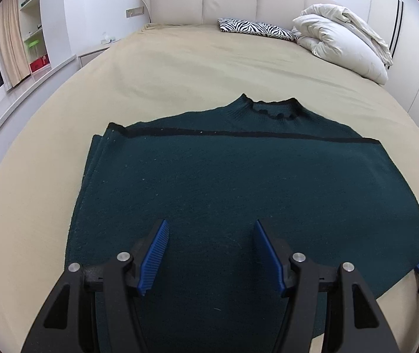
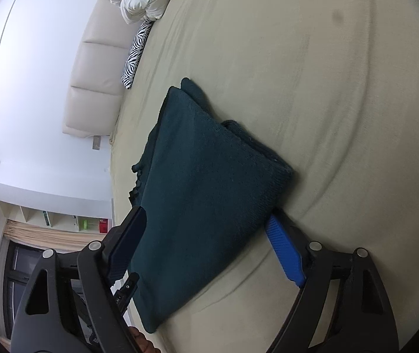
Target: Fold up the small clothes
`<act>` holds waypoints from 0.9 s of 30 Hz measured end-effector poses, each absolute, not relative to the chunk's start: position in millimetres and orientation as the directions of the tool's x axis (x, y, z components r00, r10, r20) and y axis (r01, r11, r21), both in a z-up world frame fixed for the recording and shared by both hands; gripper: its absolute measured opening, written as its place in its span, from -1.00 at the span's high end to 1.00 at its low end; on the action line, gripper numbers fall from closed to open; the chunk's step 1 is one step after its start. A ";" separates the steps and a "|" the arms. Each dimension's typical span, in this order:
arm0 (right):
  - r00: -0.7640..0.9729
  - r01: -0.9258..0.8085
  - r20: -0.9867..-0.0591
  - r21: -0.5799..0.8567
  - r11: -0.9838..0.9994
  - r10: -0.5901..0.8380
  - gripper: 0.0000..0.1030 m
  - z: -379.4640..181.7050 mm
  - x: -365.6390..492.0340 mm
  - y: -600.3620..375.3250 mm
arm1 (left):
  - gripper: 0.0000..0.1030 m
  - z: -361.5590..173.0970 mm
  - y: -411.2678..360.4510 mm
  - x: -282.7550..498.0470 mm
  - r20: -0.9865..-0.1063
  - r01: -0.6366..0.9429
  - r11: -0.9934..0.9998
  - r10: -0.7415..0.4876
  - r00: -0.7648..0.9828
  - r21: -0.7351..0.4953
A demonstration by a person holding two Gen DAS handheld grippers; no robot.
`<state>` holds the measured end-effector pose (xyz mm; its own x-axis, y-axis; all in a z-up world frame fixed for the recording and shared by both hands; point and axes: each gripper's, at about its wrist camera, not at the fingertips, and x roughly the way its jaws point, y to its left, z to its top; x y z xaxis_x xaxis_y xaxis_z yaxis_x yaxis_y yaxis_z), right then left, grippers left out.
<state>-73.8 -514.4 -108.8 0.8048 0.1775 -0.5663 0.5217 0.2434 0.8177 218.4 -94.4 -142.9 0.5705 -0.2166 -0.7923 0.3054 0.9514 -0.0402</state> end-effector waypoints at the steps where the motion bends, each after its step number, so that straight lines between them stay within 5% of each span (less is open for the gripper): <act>1: 0.811 0.515 -0.560 0.822 0.244 0.173 -0.55 -108.3 -71.6 -515.5 | -0.23 -144.8 -94.8 217.9 -0.795 0.307 0.951 -0.214 0.568 -0.037; 27: 0.834 0.440 -0.522 0.825 0.353 0.180 -0.09 -106.2 -20.4 -516.3 | -0.30 -153.5 -98.3 225.8 -0.807 0.306 0.952 -0.169 0.565 0.015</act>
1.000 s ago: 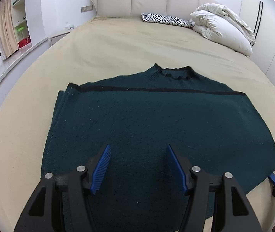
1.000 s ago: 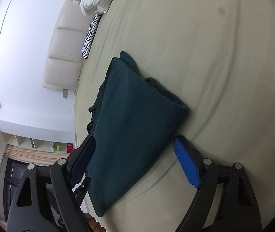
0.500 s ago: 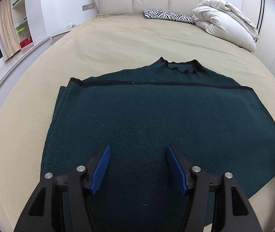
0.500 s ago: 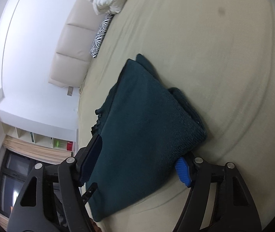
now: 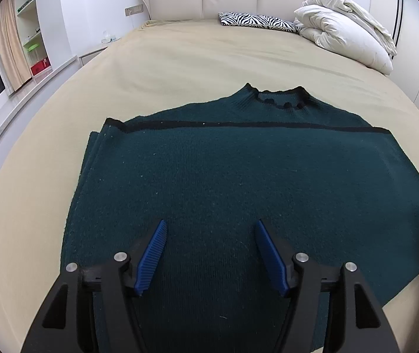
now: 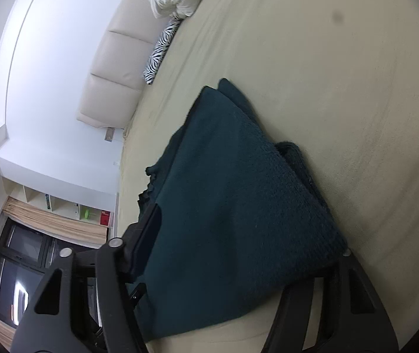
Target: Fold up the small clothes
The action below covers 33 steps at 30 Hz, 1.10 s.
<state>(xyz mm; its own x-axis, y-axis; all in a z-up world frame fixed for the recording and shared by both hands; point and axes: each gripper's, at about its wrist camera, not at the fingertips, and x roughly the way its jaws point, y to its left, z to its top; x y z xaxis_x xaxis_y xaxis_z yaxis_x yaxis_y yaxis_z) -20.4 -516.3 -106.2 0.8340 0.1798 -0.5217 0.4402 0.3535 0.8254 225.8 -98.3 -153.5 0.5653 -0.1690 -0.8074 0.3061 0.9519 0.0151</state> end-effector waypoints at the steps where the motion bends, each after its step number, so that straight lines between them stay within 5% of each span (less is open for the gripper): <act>1: 0.833 0.440 -0.523 0.824 0.357 0.182 -0.04 -106.9 -18.3 -516.5 | -0.30 -153.9 -98.7 225.9 -0.807 0.306 0.952 -0.166 0.567 0.019; 12: 0.828 0.449 -0.524 0.833 0.324 0.200 0.46 -124.4 -6.5 -524.1 | -0.32 -148.1 -96.3 226.2 -0.803 0.296 0.955 -0.179 0.569 -0.004; 18: 0.822 0.449 -0.533 0.824 0.345 0.202 0.74 -126.0 -7.0 -523.5 | -0.32 -120.9 -115.3 218.7 -0.747 0.369 0.927 -0.287 0.600 -0.061; 23: 0.815 0.456 -0.546 0.811 0.367 0.194 0.77 -126.1 -6.2 -522.0 | -0.16 -152.6 -114.2 241.8 -0.797 0.354 0.926 -0.310 0.518 -0.130; 33: 0.772 0.498 -0.632 0.667 0.555 0.068 0.79 -86.0 8.2 -492.4 | -0.13 -161.0 -87.2 254.6 -0.749 0.364 0.876 -0.467 0.470 -0.318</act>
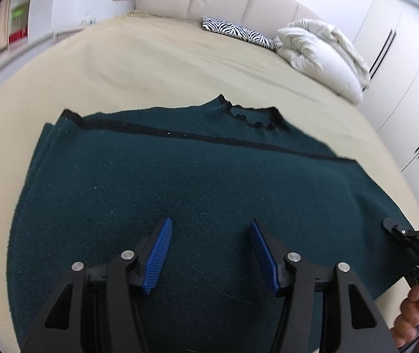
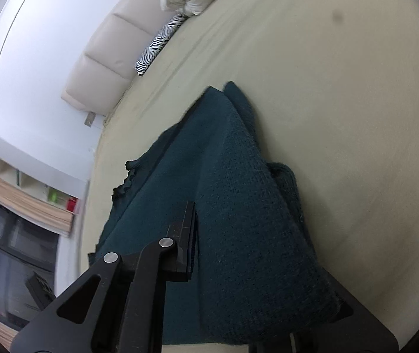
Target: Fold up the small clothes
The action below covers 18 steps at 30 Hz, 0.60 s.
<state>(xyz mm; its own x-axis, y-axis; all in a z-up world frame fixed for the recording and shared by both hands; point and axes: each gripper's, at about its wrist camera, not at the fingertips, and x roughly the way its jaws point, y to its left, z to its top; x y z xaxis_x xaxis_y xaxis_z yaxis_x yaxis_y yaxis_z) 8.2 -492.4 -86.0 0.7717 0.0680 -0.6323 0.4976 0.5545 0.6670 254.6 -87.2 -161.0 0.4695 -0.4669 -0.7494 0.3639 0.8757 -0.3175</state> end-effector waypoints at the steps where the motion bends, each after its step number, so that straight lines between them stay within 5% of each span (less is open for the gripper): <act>1: 0.769 0.487 -0.638 0.629 0.605 0.044 0.79 -72.8 14.0 -482.4 | -0.09 -161.1 -83.4 256.1 -0.744 0.364 0.867 -0.484 0.460 -0.340; 5: 0.769 0.386 -0.639 0.461 0.799 -0.003 0.79 -24.1 45.8 -425.4 | 0.15 -159.9 -50.8 267.8 -0.690 0.297 0.802 -0.597 0.408 -0.518; 8: 0.761 0.151 -0.648 0.228 0.962 0.034 0.78 -2.1 79.3 -341.3 | -0.19 -153.0 -9.8 277.4 -0.645 0.193 0.772 -0.619 0.448 -0.606; 12: 0.695 -0.215 -0.717 -0.128 0.968 0.060 0.79 -28.7 97.2 -224.5 | -0.27 -157.3 12.4 287.8 -0.596 0.162 0.686 -0.706 0.383 -0.709; 18: 0.688 -0.289 -0.725 -0.245 0.925 0.023 0.78 -56.8 91.2 -187.0 | -0.48 -161.8 1.7 299.1 -0.595 0.170 0.657 -0.744 0.302 -0.735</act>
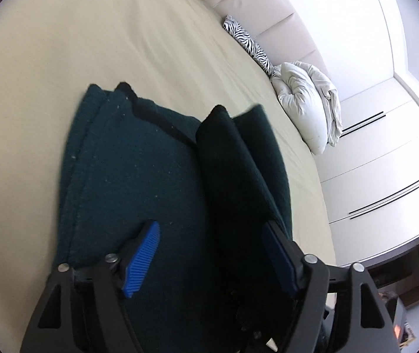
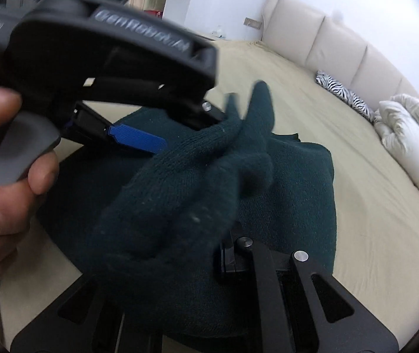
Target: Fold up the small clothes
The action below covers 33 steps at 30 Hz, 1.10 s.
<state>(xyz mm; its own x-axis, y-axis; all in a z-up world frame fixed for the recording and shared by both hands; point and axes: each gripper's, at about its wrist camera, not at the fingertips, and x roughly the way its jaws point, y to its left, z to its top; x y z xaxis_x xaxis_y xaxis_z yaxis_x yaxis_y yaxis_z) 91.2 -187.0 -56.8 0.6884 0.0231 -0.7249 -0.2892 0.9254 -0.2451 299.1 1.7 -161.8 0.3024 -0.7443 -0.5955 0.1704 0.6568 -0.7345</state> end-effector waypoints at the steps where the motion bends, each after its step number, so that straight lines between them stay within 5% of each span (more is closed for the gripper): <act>1: 0.692 -0.292 -0.721 -0.250 0.923 0.023 0.78 -57.3 88.8 -188.0 | -0.50 -161.2 0.9 302.2 -0.591 0.159 0.647 -0.752 0.292 -0.746; 6: 0.740 -0.334 -0.673 -0.386 0.860 -0.015 0.77 -56.8 68.5 -184.1 | -0.66 -161.0 9.4 311.5 -0.520 0.106 0.558 -0.815 0.256 -0.823; 14: 0.801 -0.395 -0.598 -0.580 0.712 -0.043 0.75 -69.6 36.7 -164.8 | -0.59 -155.4 -12.9 322.4 -0.632 0.132 0.652 -0.758 0.165 -0.747; 19: 0.824 -0.396 -0.566 -0.617 0.680 -0.034 0.76 -64.6 20.5 -169.8 | 0.44 -163.0 -24.1 334.9 -0.705 0.148 0.713 -0.700 0.112 -0.685; 21: 0.833 -0.395 -0.553 -0.626 0.672 -0.027 0.76 -61.6 13.1 -171.1 | 0.63 -163.6 -16.2 336.5 -0.700 0.156 0.709 -0.705 0.112 -0.688; 33: 0.832 -0.459 -0.548 -0.597 0.658 0.083 0.84 -49.8 -8.6 -152.8 | 0.69 -121.7 30.0 352.3 -0.756 0.265 0.784 -0.616 0.220 -0.562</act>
<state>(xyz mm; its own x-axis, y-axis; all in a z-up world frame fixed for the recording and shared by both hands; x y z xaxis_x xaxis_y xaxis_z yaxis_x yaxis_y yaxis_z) -8.6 -152.8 -49.8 0.8321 0.0831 -0.5484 -0.4591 0.6580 -0.5968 352.3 30.0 -121.7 0.2203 -0.6163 -0.7561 0.2649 0.7838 -0.5617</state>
